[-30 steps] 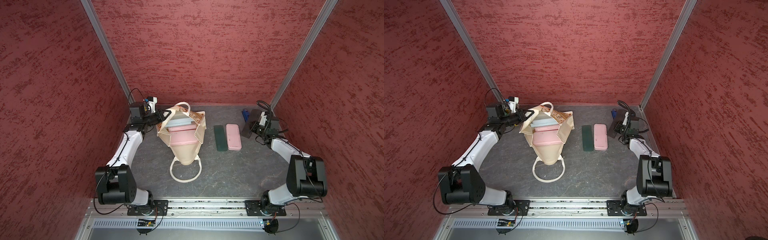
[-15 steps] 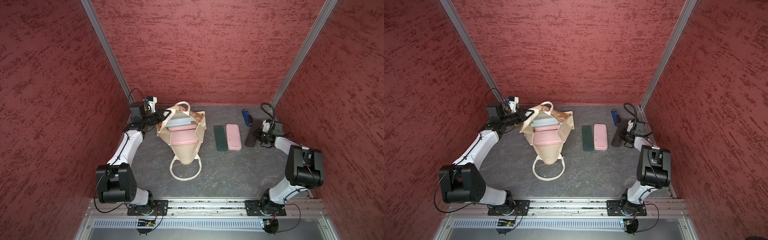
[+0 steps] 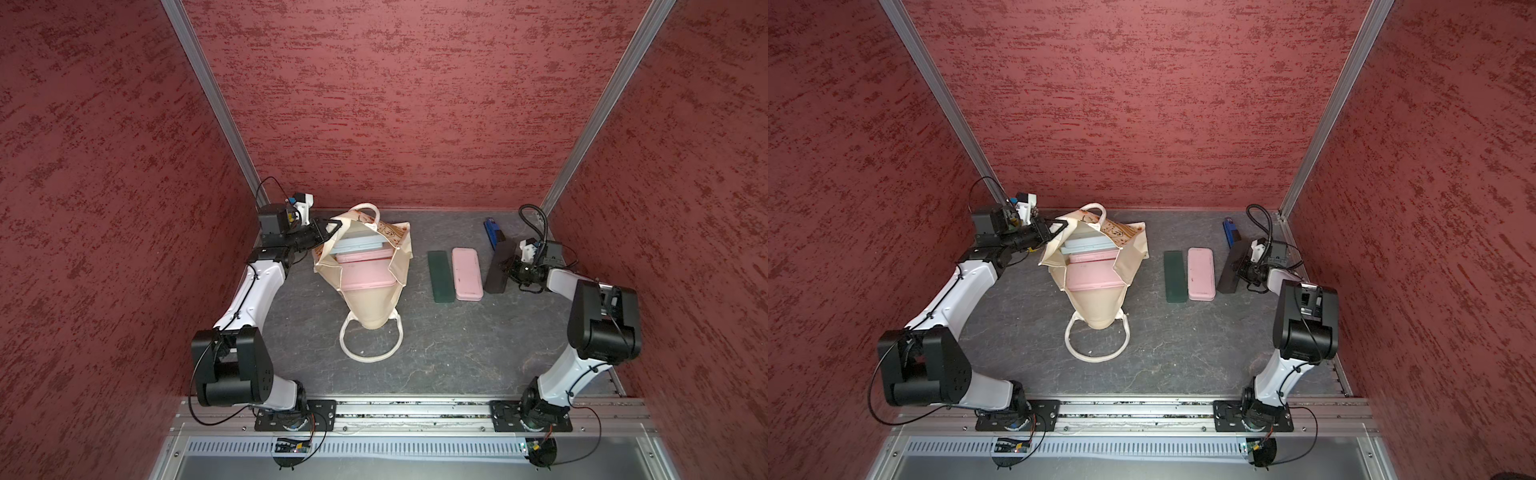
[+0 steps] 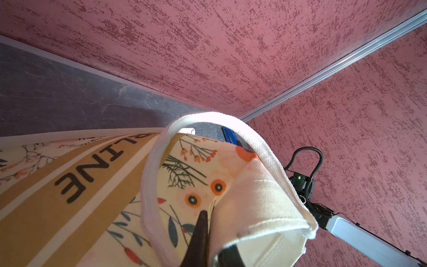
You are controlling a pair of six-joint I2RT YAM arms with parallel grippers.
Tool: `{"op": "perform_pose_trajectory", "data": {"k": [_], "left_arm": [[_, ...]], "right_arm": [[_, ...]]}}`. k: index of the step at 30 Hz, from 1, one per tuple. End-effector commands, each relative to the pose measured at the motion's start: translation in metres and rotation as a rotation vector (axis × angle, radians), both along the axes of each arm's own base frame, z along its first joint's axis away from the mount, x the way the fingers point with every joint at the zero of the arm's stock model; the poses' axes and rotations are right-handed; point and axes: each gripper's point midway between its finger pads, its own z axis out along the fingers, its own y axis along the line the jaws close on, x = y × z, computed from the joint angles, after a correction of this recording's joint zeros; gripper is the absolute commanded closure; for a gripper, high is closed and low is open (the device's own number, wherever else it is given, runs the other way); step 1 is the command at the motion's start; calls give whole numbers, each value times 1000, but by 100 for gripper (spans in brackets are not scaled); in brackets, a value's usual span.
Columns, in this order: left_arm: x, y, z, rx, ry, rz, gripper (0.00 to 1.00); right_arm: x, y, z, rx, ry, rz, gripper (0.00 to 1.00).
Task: Take out the pencil case from the canvas bag
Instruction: Place the pencil case at the center of the board.
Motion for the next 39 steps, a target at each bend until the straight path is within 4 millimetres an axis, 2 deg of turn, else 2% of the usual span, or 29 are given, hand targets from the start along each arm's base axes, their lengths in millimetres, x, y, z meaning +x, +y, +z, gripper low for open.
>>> {"op": "perform_pose_trajectory", "data": {"k": [1, 3, 7, 11, 17, 22, 28, 34, 39], "left_arm": [[4, 8, -13, -8, 41, 28, 97], [4, 8, -13, -7, 40, 30, 97], [4, 9, -14, -8, 42, 30, 97], [4, 8, -13, -9, 42, 30, 97], [4, 8, -13, -11, 40, 29, 97], [3, 8, -12, -10, 37, 28, 97], [3, 8, -10, -11, 33, 29, 97], [2, 8, -10, -16, 35, 28, 97], [3, 8, -9, -20, 32, 28, 97]], "right_arm": [[-1, -7, -8, -20, 11, -6, 69], [-2, -7, -8, -19, 11, -6, 67], [-6, -6, -8, -17, 7, -5, 75], [-11, -6, -10, -20, 14, -6, 73], [-13, -7, -13, -22, 24, -15, 59], [-11, -15, -8, -60, 18, -42, 51], [-15, -33, 9, -160, -7, -116, 39], [-22, -40, 32, -199, -62, -169, 37], [-26, -32, 60, -183, -146, -176, 37]]}}
